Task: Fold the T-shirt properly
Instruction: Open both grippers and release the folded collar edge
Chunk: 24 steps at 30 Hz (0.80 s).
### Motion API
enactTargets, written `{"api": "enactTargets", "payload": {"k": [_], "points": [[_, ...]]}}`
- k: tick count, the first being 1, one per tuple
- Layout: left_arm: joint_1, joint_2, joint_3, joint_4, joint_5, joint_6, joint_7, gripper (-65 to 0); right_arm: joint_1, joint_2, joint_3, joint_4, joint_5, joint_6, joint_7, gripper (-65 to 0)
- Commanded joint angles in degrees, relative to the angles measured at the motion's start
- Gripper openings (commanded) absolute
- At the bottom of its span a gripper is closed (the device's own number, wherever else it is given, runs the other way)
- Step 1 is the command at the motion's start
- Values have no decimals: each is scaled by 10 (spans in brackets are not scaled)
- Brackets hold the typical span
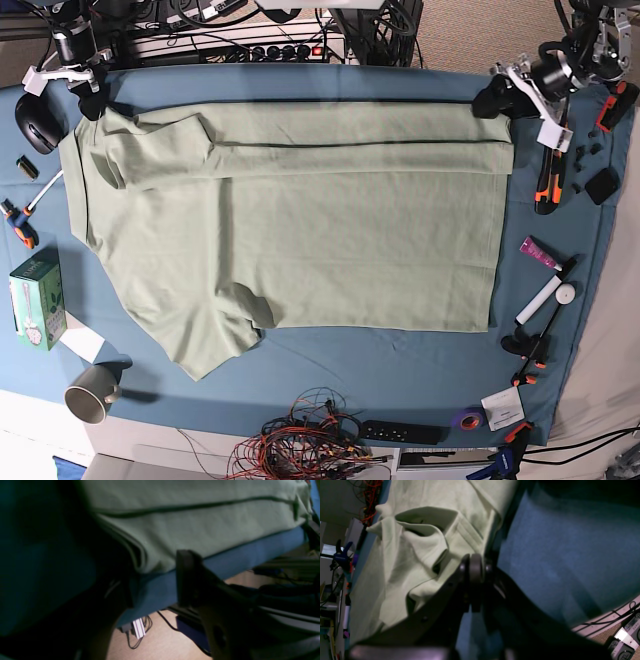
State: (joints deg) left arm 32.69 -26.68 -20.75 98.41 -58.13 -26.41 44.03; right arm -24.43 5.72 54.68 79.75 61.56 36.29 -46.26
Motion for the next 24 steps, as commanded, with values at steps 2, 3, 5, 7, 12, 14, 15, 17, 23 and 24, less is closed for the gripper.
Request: {"api": "enactTargets", "payload": {"k": [2, 3, 5, 7, 12, 14, 15, 17, 23, 24], "points": [[5, -8, -14, 2, 16, 12, 9, -423, -3, 6, 0, 4, -7, 3, -7, -650], [5, -8, -16, 2, 16, 13, 9, -423, -3, 6, 0, 4, -7, 3, -7, -650], [5, -8, -16, 2, 15, 13, 10, -440, -3, 6, 0, 4, -7, 2, -6, -650], [5, -8, -15, 2, 15, 13, 9, -493, -3, 6, 0, 4, -7, 3, -6, -650], [5, -8, -15, 2, 16, 13, 9, -650, -3, 6, 0, 4, -7, 3, -7, -650], [5, -8, -15, 2, 16, 13, 10, -650, -3, 6, 0, 4, -7, 4, -8, -650], [5, -8, -16, 2, 16, 12, 10, -650, -3, 7, 0, 4, -7, 10, -10, -650], [5, -8, -16, 2, 26, 13, 10, -650, -3, 6, 0, 5, -7, 33, -15, -650], [10, -12, -17, 2, 36, 13, 11, -650, -7, 7, 0, 5, -5, 37, -18, -650], [10, -12, -17, 2, 40, 13, 11, -650, -7, 7, 0, 5, -5, 37, -18, -650]]}}
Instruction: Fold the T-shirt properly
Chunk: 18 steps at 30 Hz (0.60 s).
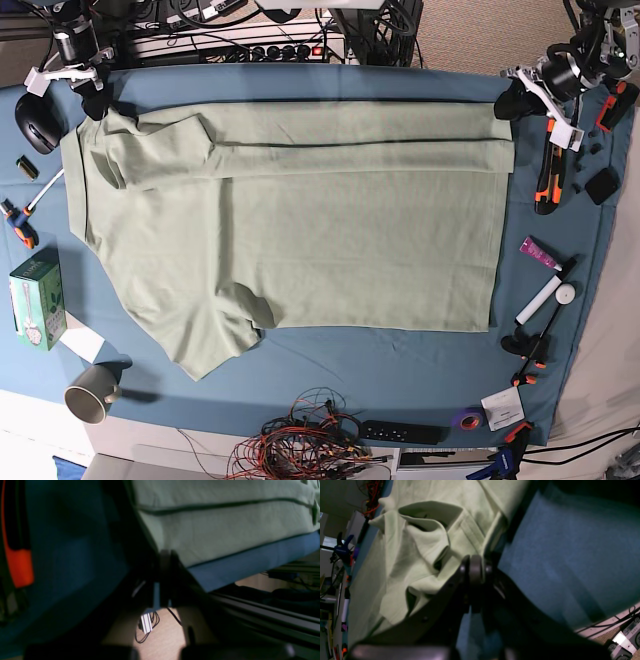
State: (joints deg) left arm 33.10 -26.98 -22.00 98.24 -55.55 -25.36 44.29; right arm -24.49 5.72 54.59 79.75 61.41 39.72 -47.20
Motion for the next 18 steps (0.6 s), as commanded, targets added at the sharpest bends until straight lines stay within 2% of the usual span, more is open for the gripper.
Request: {"api": "enactTargets", "payload": {"k": [1, 11, 18], "points": [[6, -9, -4, 4, 16, 2, 8, -650, -8, 8, 1, 5, -3, 3, -9, -650], [24, -18, -45, 4, 13, 2, 9, -650, -24, 10, 1, 5, 22, 3, -20, -650], [39, -24, -47, 4, 13, 2, 14, -650, -35, 10, 1, 7, 33, 3, -25, -650]]}}
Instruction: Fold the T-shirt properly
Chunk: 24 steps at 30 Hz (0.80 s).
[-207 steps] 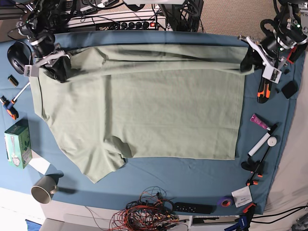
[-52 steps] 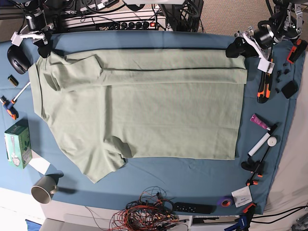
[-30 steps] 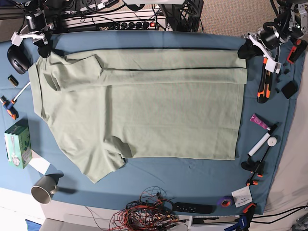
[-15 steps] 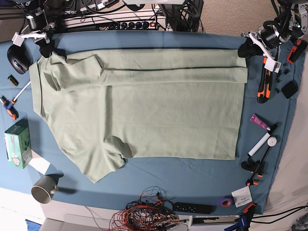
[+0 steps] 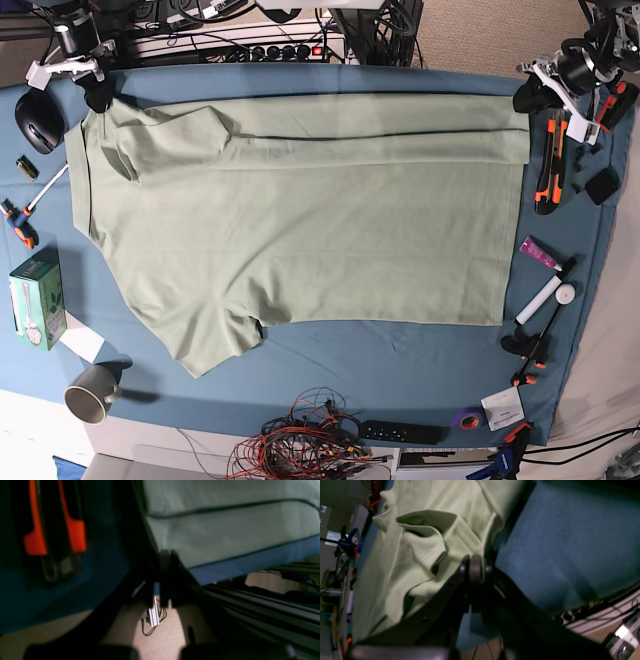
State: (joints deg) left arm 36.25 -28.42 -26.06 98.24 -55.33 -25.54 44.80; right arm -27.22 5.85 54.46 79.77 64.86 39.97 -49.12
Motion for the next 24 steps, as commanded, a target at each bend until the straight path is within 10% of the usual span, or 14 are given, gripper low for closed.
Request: {"api": "enactTargets", "payload": {"k": [1, 24], "points": [[11, -12, -6, 4, 11, 4, 9, -650, -14, 8, 2, 10, 1, 0, -7, -650], [41, -67, -6, 4, -4, 0, 25, -650, -73, 8, 4, 114, -29, 0, -2, -650]]}}
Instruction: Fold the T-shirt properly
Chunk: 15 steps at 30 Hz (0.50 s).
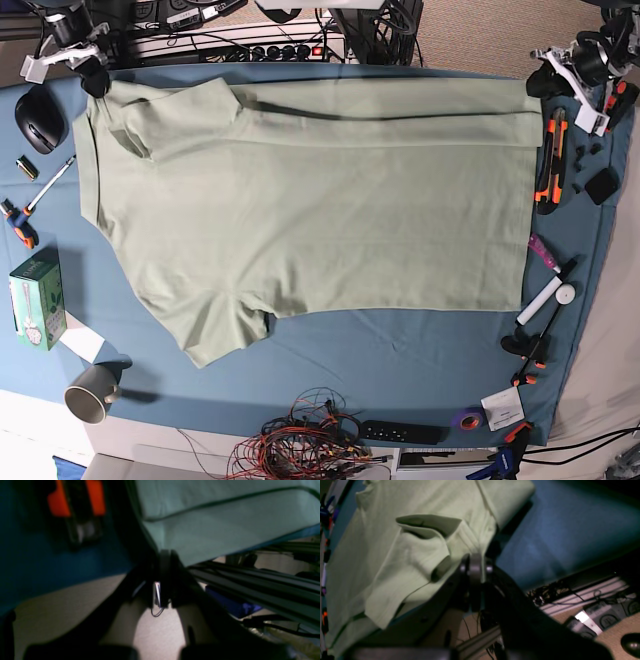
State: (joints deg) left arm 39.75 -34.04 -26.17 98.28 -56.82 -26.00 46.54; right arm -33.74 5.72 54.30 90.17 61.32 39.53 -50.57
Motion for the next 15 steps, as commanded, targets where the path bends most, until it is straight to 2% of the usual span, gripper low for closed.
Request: {"api": "enactTargets", "payload": {"k": [1, 7, 15], "points": [[6, -13, -5, 3, 10, 4, 9, -650, -12, 9, 5, 10, 6, 5, 13, -650], [5, -26, -5, 3, 10, 4, 10, -650, -38, 9, 6, 10, 8, 5, 15, -650], [5, -26, -5, 3, 10, 4, 10, -650, -42, 9, 6, 10, 7, 5, 23, -650]]}}
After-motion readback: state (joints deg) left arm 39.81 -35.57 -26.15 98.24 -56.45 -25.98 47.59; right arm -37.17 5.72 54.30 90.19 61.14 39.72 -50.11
